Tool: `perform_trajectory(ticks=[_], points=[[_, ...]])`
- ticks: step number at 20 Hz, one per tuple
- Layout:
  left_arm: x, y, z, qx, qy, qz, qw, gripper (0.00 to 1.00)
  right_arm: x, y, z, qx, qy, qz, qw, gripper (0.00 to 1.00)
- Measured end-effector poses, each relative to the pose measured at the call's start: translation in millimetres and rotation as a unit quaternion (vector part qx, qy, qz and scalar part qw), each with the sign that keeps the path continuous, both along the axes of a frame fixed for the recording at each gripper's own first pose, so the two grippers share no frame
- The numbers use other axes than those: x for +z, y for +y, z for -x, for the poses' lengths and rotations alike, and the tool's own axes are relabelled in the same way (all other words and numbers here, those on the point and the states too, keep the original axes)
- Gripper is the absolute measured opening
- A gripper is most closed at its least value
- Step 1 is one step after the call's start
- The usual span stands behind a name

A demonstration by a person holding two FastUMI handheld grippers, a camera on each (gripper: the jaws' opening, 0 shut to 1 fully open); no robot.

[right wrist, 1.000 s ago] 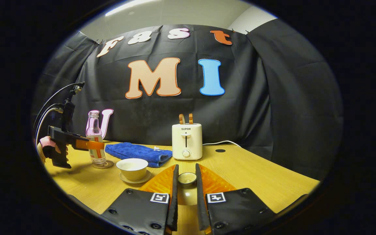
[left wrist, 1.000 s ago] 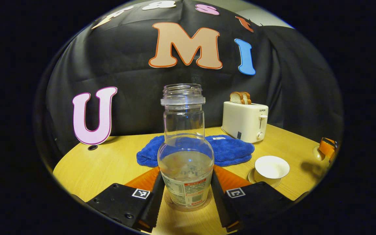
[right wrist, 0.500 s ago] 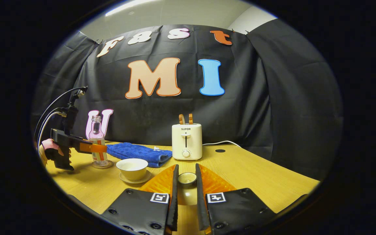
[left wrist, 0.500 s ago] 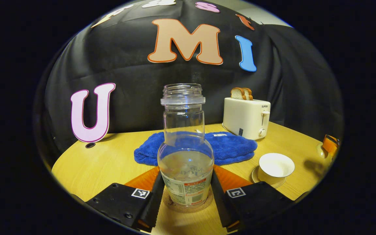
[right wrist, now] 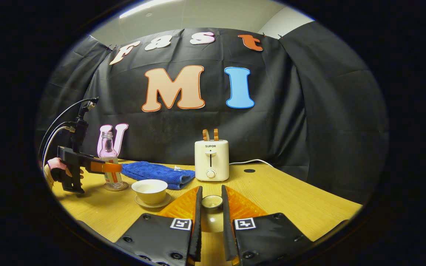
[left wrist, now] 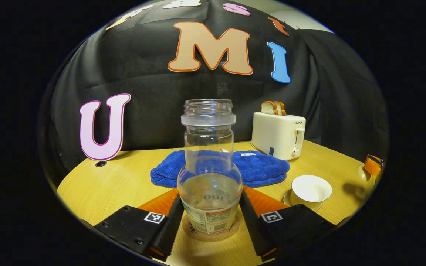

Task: Open the teacup lid with one hand, grasp the water bottle and pour water into the teacup with the other hand; after pouring, place the water bottle on the coaster and then close the teacup lid.

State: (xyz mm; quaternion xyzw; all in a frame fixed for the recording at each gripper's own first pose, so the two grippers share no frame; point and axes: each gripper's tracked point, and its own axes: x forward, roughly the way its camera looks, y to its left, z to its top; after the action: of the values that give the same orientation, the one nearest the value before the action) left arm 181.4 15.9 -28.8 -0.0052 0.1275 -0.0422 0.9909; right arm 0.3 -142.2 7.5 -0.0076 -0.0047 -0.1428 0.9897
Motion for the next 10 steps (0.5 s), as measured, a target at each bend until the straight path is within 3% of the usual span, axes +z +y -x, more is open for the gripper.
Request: perform_trajectory(ticks=[3, 10], points=[[0, 1, 2, 0.002, -0.002, 0.007, 1.0, 0.89, 0, 0, 0, 0.0, 0.0, 0.0, 1.0, 0.28], [1, 1, 13, 0.005, -0.009, 0.032, 0.999, 0.94, 0, 0, 0, 0.0, 0.0, 0.0, 1.0, 0.28]])
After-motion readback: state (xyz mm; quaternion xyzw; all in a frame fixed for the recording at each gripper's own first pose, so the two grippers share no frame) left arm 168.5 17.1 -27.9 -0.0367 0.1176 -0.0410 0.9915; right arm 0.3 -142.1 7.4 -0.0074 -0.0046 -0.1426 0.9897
